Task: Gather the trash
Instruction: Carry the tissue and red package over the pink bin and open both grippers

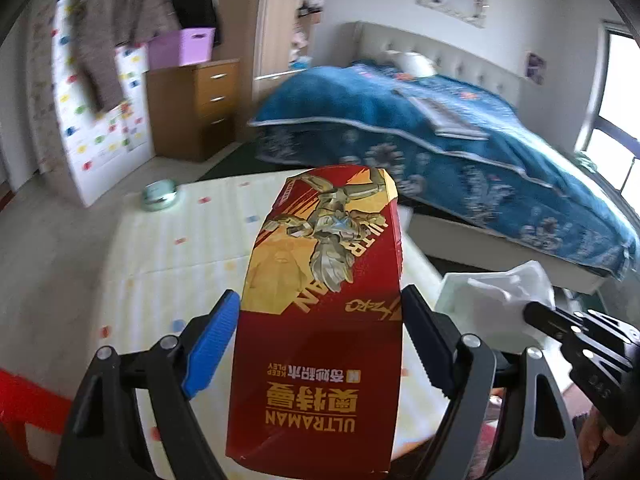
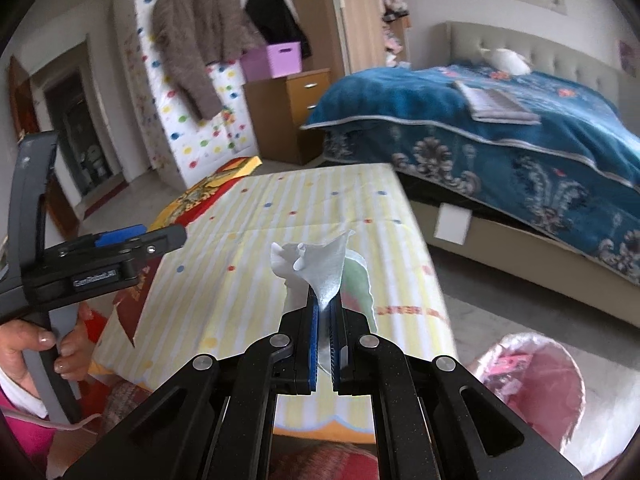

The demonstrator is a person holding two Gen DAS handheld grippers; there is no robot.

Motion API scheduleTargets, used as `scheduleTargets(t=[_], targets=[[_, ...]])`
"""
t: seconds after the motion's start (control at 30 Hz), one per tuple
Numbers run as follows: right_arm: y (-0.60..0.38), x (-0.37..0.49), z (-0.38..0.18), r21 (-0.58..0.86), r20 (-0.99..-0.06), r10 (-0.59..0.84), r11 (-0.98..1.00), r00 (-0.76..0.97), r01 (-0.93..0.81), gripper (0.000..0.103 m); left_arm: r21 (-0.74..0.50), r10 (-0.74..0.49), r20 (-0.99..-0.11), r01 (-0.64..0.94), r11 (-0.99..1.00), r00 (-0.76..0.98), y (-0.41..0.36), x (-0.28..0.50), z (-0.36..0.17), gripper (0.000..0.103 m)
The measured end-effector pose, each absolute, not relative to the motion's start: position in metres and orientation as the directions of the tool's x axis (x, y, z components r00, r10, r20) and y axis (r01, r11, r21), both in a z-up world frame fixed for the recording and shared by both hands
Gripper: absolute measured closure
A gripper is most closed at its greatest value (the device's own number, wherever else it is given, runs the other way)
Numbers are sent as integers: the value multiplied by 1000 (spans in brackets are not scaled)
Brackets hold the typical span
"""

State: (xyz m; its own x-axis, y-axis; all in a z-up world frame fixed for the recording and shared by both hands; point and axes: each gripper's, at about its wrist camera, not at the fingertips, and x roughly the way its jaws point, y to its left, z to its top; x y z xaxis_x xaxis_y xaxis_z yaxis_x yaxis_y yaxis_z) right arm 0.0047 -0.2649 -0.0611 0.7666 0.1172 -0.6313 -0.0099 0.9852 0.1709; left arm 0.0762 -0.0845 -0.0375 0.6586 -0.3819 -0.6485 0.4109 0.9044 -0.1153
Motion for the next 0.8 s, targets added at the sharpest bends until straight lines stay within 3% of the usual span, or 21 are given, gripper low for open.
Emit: scheduleTargets(t=[0.33,0.6,0.8], targets=[[-342,-67,-62,137,-639,-106,959,762,248,99,-148,-564,-631,630,762,533,-194,39,-48,23],[-391,-111,-78,103,-677,-257,895,690,434,99,-136,-632,-642,747,651,434,-283,6,-67,23],[-417,-120,-94,101,-702,-288,864,651,492,98,-125,-628,-675,778,616,388,-332,2,-86,23]])
